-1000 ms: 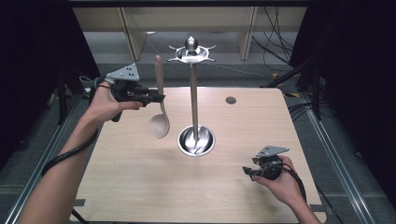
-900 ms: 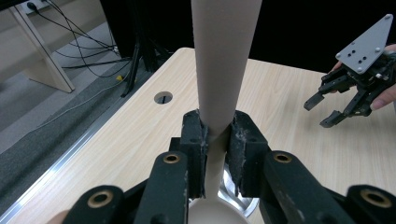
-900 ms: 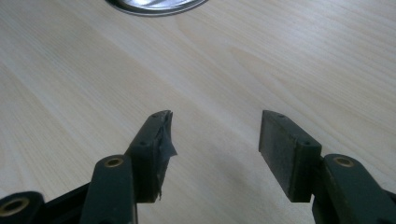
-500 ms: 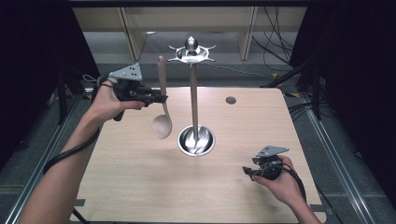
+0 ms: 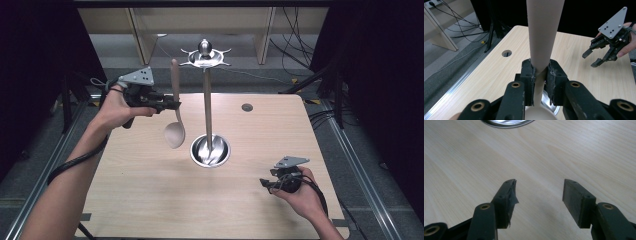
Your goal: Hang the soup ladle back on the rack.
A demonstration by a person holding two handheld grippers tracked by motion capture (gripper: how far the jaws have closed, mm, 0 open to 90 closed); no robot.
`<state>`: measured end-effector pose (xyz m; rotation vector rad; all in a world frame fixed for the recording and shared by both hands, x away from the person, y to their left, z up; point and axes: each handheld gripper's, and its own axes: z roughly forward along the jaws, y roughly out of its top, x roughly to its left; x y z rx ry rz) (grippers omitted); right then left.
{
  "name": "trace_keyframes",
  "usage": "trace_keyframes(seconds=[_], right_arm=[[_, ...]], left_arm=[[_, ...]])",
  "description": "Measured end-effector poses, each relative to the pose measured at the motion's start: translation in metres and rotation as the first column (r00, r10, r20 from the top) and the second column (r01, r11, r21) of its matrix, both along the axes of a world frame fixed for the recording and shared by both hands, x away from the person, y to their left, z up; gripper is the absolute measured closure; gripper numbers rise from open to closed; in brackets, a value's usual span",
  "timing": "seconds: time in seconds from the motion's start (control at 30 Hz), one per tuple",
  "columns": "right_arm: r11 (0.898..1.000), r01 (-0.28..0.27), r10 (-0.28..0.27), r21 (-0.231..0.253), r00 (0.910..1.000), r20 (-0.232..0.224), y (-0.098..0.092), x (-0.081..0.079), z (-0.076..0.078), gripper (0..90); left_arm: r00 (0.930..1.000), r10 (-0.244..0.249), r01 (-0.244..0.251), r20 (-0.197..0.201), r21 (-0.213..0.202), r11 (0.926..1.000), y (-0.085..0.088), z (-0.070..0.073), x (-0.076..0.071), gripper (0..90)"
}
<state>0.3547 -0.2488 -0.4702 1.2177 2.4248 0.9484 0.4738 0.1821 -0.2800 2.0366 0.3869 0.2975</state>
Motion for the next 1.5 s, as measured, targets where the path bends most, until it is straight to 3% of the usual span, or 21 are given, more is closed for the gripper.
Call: trace_keyframes(seconds=[0.97, 1.5], right_arm=[[1.0, -0.003, 0.003, -0.005, 1.0, -0.004, 0.0, 0.0, 0.0, 44.8], [0.999, -0.026, 0.026, -0.028, 0.9996, 0.007, -0.002, 0.002, -0.001, 44.8]], left_arm=[[0.999, -0.039, 0.04, -0.02, 0.029, 0.9988, -0.01, 0.0, 0.007, 76.4], [0.9987, -0.044, 0.044, -0.028, 0.016, 0.9989, -0.012, -0.003, 0.009, 76.3]])
